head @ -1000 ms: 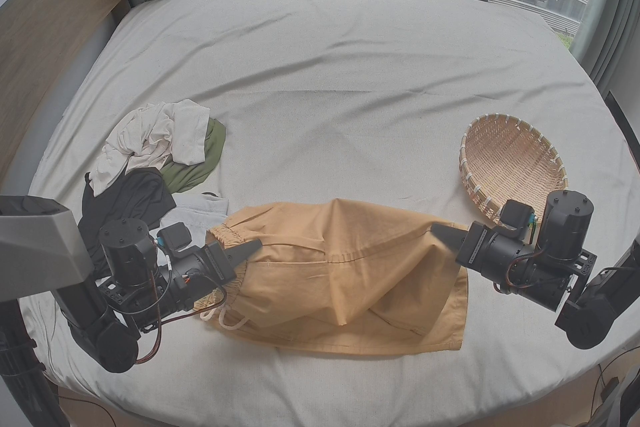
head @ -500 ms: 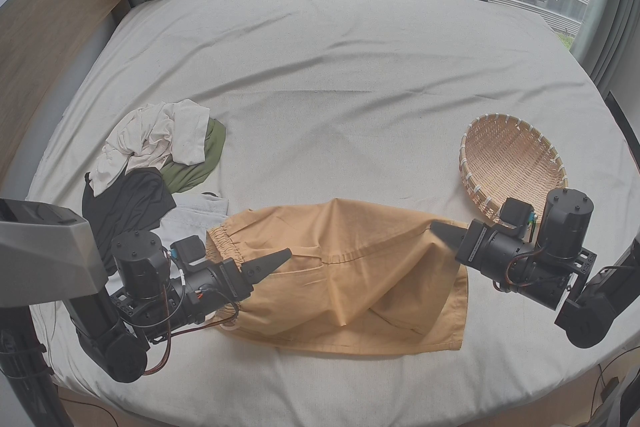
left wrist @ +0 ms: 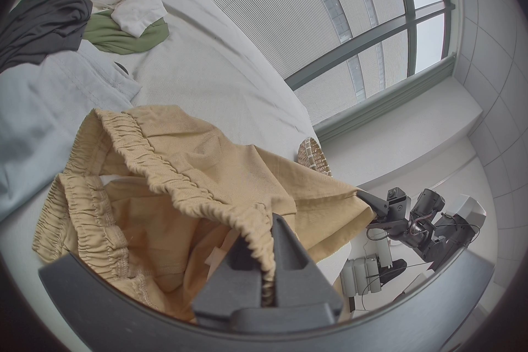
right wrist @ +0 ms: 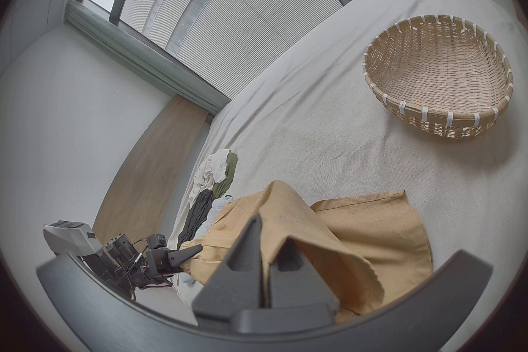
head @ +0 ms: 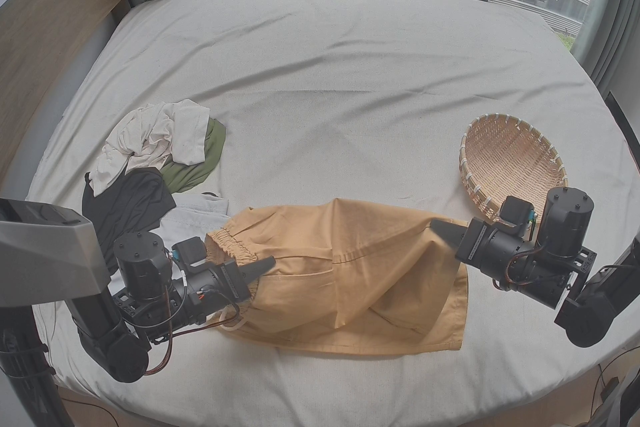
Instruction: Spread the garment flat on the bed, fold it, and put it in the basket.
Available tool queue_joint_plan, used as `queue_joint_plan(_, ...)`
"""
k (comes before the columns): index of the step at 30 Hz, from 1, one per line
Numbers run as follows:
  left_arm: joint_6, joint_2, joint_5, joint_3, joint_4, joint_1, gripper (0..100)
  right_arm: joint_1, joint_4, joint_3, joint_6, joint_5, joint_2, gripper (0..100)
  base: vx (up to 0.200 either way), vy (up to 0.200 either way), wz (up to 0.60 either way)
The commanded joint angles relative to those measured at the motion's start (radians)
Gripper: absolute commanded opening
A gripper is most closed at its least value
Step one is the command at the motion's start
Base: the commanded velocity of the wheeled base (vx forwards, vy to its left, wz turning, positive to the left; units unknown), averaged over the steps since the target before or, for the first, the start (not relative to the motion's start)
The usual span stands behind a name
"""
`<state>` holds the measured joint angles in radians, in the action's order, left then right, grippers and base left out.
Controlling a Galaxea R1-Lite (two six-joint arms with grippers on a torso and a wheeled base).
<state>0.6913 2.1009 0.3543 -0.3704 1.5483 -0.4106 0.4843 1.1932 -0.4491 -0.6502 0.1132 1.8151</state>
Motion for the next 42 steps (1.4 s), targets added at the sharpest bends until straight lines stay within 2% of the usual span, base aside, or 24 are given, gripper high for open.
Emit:
queue_joint_plan(1,0.005,-0.067,0.002,-0.008,0.001,0.021,0,0.000,0.000,-0.005,0.000,0.002,-0.007,0,0.000,0.000,0.00)
queue_joint_plan(6,0.011,-0.213,0.068,-0.042,-0.001,0.112,0,-0.016,-0.001,-0.052,-0.005,0.039,-0.062,0,0.000,0.000,0.00)
queue_joint_plan(11,0.011,-0.249,0.100,-0.054,-0.001,0.158,0,-0.033,-0.009,-0.075,-0.016,0.043,-0.085,0,0.000,0.000,0.00)
queue_joint_plan(17,0.002,-0.248,0.097,-0.048,-0.001,0.168,0,-0.065,-0.009,-0.088,-0.014,0.046,-0.086,0,0.000,0.000,0.00)
queue_joint_plan(29,0.005,-0.255,0.100,-0.054,0.001,0.242,0,-0.171,-0.001,-0.109,-0.012,0.115,-0.094,0,0.000,0.000,0.00)
queue_joint_plan(37,0.004,-0.260,0.098,-0.056,0.001,0.263,0,-0.185,-0.003,-0.121,-0.011,0.117,-0.102,0,0.000,0.000,0.00)
queue_joint_plan(42,0.005,-0.257,0.100,-0.056,0.001,0.293,0,-0.213,-0.003,-0.121,-0.012,0.140,-0.108,0,0.000,0.000,0.00)
